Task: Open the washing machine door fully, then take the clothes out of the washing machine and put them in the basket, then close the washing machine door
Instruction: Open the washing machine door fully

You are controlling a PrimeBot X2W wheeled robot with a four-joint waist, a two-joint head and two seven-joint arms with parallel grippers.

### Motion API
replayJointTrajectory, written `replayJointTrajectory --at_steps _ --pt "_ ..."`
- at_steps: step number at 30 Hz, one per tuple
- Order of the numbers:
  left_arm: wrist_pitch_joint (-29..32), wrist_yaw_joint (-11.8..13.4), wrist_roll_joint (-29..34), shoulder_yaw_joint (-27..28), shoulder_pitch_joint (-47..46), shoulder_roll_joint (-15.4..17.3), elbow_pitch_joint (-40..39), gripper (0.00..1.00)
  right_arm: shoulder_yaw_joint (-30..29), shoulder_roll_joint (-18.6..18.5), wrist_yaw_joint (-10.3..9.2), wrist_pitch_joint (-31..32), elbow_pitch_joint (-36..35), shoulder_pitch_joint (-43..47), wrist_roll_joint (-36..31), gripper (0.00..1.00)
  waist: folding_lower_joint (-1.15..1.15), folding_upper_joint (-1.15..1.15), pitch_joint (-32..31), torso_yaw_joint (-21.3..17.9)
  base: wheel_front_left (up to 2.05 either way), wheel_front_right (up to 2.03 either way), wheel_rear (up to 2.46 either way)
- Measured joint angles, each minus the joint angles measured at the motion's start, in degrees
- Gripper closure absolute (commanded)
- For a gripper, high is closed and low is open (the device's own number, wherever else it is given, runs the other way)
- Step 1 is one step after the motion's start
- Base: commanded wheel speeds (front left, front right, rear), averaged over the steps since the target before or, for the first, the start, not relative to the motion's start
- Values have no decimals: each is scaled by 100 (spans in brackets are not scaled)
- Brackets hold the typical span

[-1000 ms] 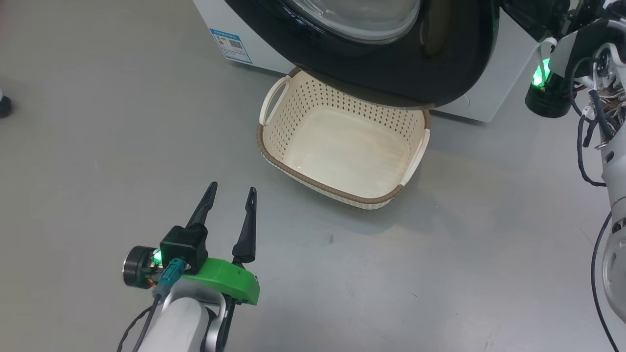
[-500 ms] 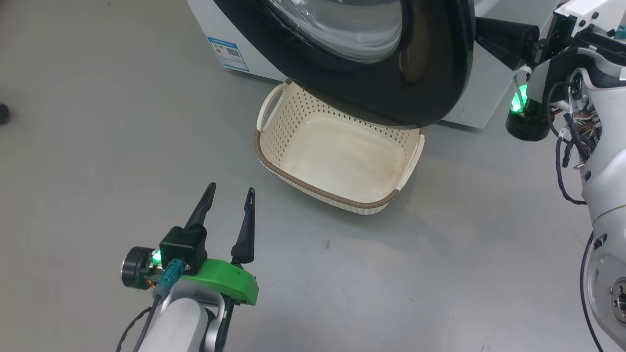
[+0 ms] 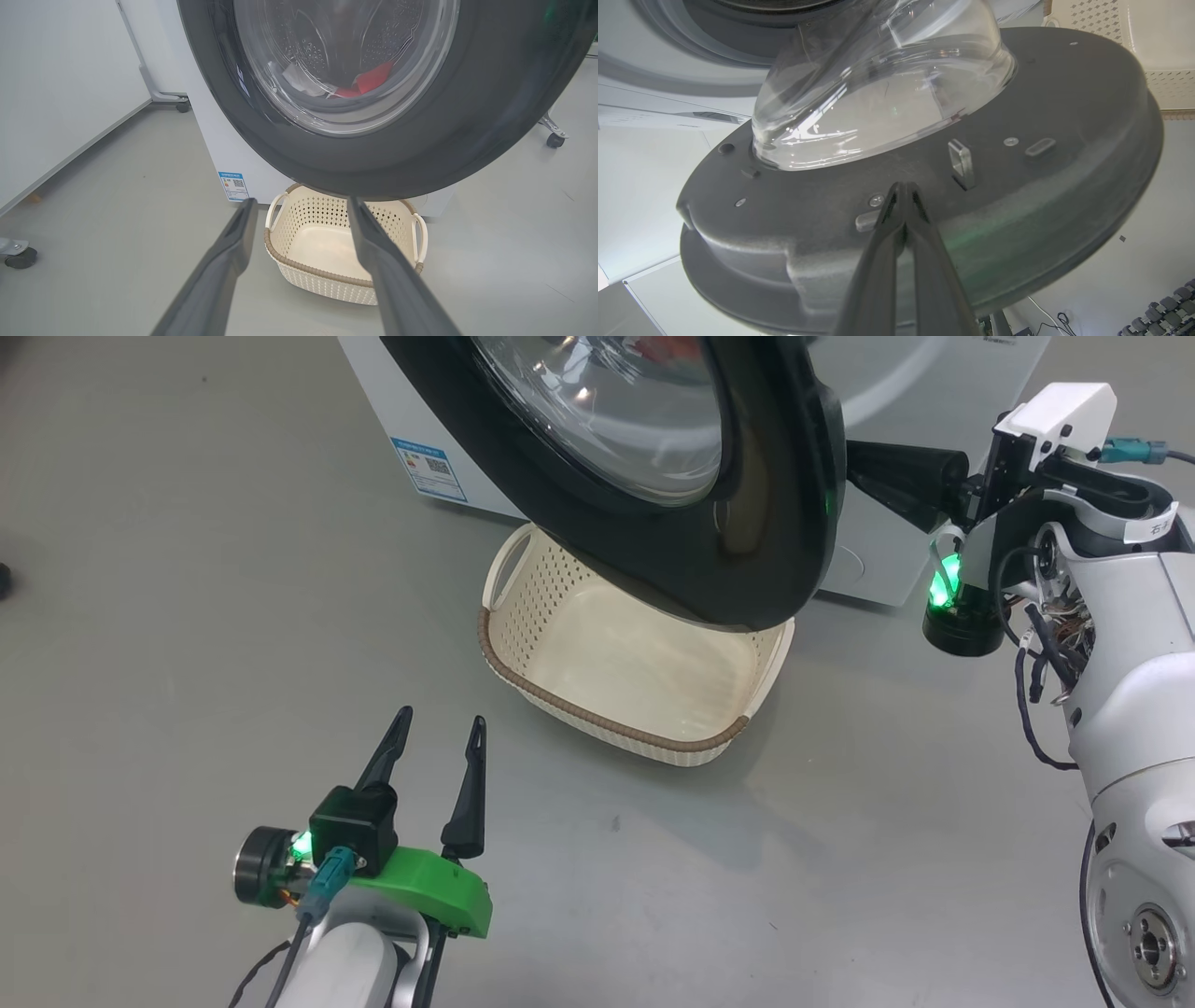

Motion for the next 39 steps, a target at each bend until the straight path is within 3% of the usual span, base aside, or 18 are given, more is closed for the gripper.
replayJointTrajectory --at_steps 26,39 --pt "0 0 155 -9 168 5 27 0 616 136 -5 576 -572 559 136 100 0 0 -242 -43 0 0 0" --pt "0 0 156 -11 196 9 26 0 1181 129 -59 788 -1016 870 675 100 0 0 -264 -20 0 0 0"
